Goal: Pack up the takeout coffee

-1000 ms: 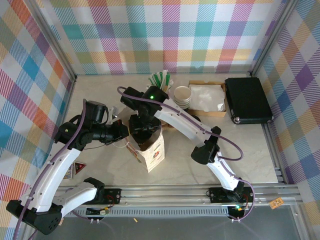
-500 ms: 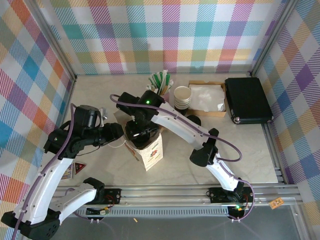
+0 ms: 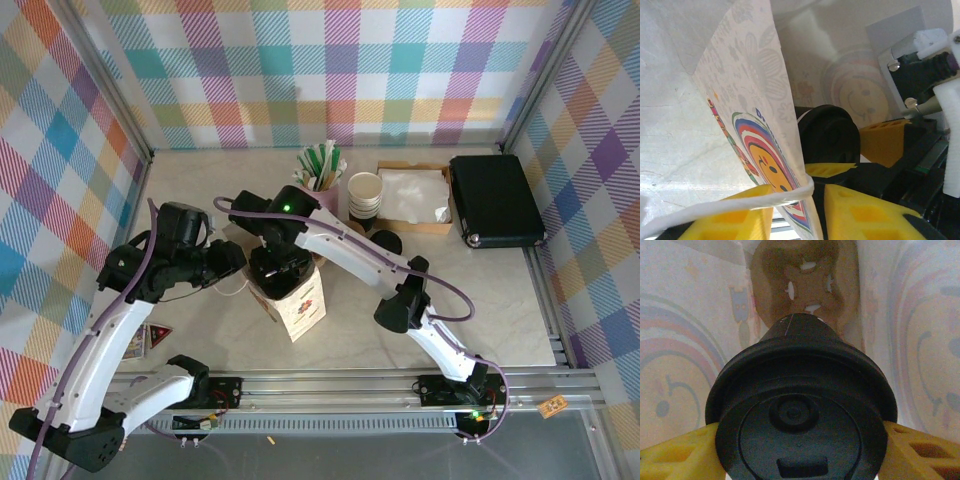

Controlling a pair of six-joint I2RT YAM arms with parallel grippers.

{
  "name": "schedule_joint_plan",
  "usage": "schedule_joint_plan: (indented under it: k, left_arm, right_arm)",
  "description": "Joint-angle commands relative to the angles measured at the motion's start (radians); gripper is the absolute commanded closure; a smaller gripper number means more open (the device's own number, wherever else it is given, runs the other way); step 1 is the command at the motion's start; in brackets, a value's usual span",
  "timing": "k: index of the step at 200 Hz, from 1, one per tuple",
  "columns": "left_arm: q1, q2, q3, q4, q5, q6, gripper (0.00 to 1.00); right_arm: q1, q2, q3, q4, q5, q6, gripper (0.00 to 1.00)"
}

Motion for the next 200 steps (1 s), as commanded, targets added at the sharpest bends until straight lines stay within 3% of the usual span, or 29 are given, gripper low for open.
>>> schedule_joint_plan:
  k: [1, 51, 87, 140, 200]
  left_arm:
    - [0.012, 0.017, 0.025, -0.024, -0.012, -0.010, 0.73]
    - [0.015, 0.064, 0.020, -0.033, 0.011, 0.001, 0.74]
    - [0.015, 0.074, 0.020, -0.031, 0.032, 0.042, 1.00]
    - [0.015, 0.035, 0.020, -0.019, 0.119, 0.107, 1.00]
    - [0.013, -0.018, -0.058, 0.038, 0.214, 0.089, 1.00]
  right_arm:
    - [0.006, 0.003, -0.013, -0.155, -0.011, -0.032, 0.87]
    - [0.007, -0.001, -0.028, -0.160, -0.007, -0.065, 0.87]
    - [0.004, -0.008, -0.019, -0.152, -0.007, -0.073, 0.87]
    - [-0.005, -0.035, -0.018, -0.161, -0.004, -0.017, 0.87]
    - [-0.011, -0.076, -0.039, -0.174, 0.009, 0.063, 0.87]
